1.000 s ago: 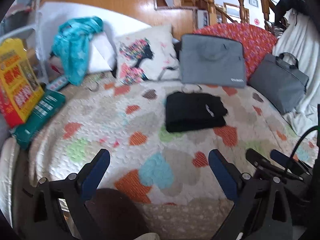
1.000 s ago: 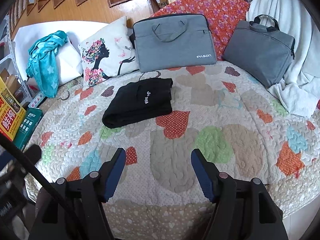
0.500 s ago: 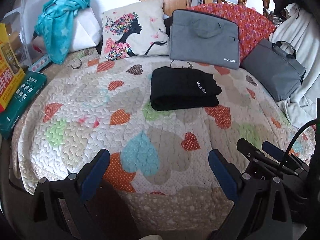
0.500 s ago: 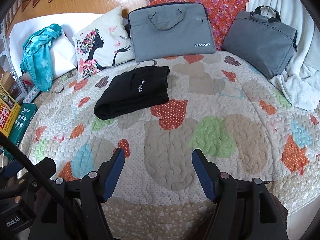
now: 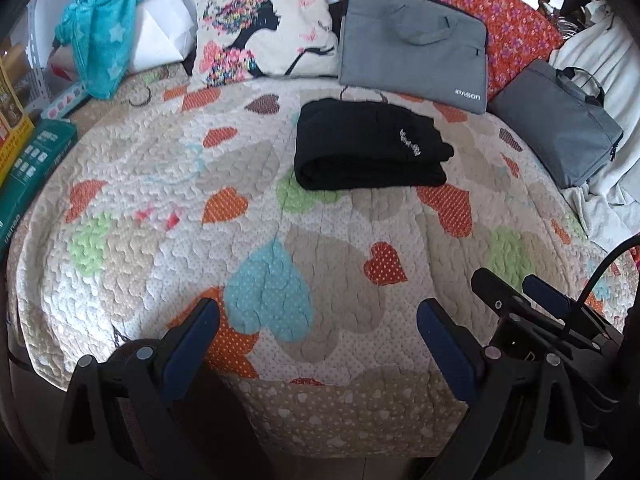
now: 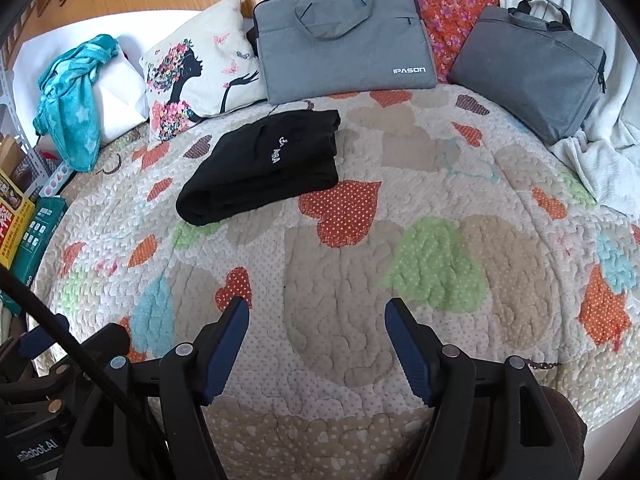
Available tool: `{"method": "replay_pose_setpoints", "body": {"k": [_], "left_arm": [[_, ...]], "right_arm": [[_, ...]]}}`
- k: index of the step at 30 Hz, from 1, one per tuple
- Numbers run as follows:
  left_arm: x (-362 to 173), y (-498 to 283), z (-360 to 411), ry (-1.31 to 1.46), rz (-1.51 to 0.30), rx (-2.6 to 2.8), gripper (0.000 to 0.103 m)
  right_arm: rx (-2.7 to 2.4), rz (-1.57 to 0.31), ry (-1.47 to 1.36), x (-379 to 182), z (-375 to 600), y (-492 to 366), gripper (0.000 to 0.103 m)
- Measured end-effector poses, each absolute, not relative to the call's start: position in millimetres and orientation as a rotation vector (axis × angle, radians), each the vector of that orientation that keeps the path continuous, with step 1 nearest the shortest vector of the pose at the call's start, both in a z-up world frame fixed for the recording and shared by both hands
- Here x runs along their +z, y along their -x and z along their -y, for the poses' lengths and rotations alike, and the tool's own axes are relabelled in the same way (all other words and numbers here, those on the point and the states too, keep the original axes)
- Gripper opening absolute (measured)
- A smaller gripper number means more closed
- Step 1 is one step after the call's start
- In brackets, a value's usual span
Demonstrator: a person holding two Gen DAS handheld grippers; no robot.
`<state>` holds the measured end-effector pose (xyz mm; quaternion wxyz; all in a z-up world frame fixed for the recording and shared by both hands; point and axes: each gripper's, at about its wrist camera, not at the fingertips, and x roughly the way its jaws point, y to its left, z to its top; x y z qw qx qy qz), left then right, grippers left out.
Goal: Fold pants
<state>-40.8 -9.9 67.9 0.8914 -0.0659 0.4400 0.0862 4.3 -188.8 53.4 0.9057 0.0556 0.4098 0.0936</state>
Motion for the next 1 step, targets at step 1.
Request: {"method": "replay_pose_setpoints", "body": {"k": [1], "left_arm": [[66.0, 39.2, 9.6, 0.140, -0.920, 0.176, 0.098]], "right_arm": [[0.194, -0.851, -0.115, 51.9, 188.5, -5.7, 0.075]]}}
